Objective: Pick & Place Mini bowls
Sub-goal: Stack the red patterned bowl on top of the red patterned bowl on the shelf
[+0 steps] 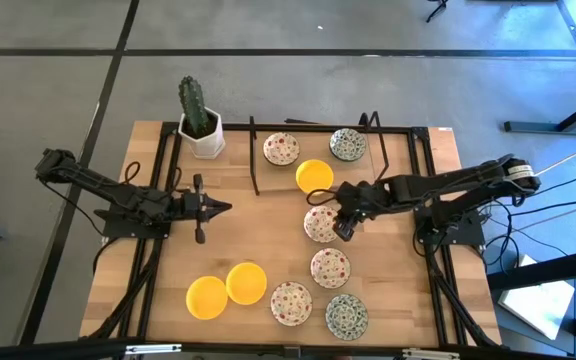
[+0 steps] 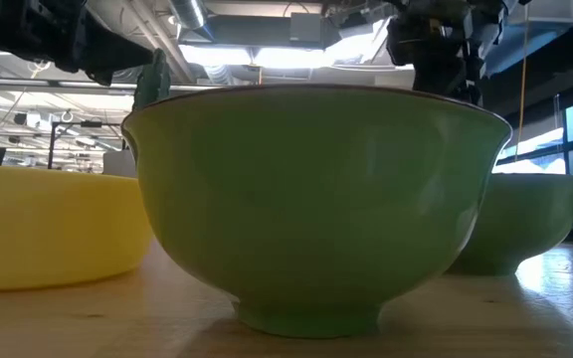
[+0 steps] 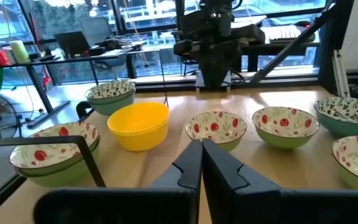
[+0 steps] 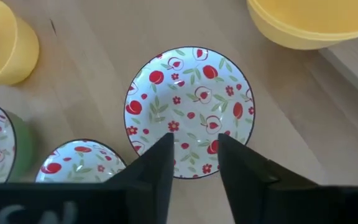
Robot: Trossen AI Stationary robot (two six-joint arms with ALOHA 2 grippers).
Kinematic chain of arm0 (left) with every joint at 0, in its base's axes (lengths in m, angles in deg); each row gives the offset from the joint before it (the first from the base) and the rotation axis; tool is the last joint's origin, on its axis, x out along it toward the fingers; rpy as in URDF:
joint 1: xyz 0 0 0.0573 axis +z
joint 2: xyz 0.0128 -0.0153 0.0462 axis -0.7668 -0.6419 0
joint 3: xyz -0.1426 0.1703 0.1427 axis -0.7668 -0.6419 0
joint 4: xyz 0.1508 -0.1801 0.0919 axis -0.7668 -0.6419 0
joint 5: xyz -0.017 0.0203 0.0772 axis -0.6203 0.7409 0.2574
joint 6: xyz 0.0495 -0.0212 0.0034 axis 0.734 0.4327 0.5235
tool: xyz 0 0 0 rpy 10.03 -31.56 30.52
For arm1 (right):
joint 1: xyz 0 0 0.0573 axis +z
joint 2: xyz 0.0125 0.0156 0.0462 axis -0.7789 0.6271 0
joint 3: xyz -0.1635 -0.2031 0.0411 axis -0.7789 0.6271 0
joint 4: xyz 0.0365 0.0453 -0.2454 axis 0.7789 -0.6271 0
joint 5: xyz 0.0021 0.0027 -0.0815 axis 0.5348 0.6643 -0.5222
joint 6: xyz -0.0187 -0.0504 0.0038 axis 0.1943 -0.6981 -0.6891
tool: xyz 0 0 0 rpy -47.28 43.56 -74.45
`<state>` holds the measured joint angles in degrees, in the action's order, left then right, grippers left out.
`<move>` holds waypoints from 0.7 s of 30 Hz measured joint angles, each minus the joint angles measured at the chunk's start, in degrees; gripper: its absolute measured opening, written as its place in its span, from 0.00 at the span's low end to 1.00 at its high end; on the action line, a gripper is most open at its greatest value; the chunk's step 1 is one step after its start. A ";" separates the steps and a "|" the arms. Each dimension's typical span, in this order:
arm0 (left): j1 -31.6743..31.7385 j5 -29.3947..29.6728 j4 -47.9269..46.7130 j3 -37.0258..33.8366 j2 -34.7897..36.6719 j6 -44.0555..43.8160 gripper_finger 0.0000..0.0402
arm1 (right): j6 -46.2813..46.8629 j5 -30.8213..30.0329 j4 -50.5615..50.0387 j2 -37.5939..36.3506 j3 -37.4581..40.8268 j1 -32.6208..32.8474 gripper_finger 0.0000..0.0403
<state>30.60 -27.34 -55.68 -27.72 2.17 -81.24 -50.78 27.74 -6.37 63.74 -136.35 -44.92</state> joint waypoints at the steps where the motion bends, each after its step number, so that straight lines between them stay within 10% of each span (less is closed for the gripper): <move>1: 0.00 -0.12 -0.15 0.00 0.00 0.00 0.02 | 0.76 0.00 -0.02 0.00 0.00 0.00 0.32; 21: 0.00 -2.66 -1.30 0.00 0.11 4.24 0.03 | 4.60 -1.10 -1.62 11.35 -0.02 -4.29 0.53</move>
<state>30.60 -30.01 -56.98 -27.72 2.28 -77.00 -46.18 26.64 -7.99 75.09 -136.37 -49.21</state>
